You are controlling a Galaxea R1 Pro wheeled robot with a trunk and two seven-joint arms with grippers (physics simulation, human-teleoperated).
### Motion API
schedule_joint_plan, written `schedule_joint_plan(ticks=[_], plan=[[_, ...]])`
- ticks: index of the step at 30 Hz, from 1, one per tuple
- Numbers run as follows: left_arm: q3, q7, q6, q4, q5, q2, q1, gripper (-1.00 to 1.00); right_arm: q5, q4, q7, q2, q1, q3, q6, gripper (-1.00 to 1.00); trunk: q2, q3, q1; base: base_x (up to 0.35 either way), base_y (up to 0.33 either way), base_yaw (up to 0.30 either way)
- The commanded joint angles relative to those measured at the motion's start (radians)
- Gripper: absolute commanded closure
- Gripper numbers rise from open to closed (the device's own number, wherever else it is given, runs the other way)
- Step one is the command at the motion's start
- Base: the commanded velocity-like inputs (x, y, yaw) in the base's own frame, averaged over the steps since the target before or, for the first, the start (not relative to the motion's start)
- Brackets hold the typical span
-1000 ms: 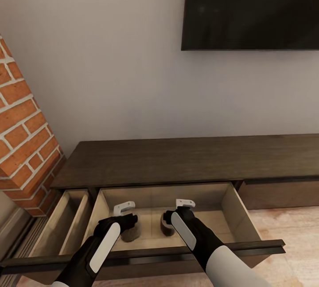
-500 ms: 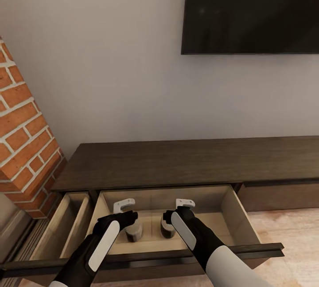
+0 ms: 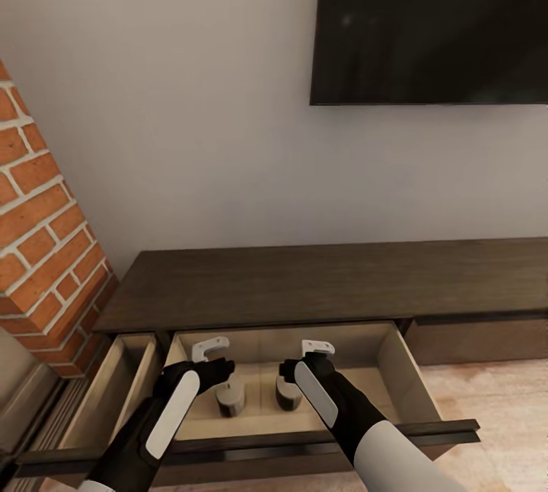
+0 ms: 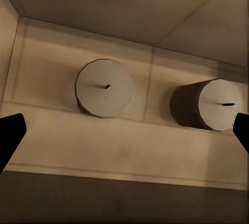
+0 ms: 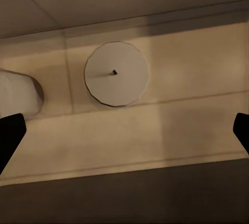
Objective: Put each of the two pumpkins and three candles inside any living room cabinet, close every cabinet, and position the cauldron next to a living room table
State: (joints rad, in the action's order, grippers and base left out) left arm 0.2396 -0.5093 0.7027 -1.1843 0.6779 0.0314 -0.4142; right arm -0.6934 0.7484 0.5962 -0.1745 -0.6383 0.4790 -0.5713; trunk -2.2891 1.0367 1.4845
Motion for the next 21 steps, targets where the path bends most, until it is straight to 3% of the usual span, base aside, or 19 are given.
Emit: schedule_joint_plan(ticks=[1, 21], plan=[[-0.002, 0.0, 0.002, -0.001, 0.0, 0.001, 0.0, -1.0, 0.0, 0.0, -0.001, 0.0, 0.0, 0.0, 0.001, -1.0, 0.007, -0.003, -0.004, -0.01, 0.0, 0.0], [-0.005, 0.0, 0.004, -0.007, 0.0, 0.001, 0.0, -1.0, -0.001, 0.0, -0.003, 0.0, 0.0, 0.0, 0.002, -1.0, 0.147, -0.066, -0.081, -0.15, 0.016, 0.0]])
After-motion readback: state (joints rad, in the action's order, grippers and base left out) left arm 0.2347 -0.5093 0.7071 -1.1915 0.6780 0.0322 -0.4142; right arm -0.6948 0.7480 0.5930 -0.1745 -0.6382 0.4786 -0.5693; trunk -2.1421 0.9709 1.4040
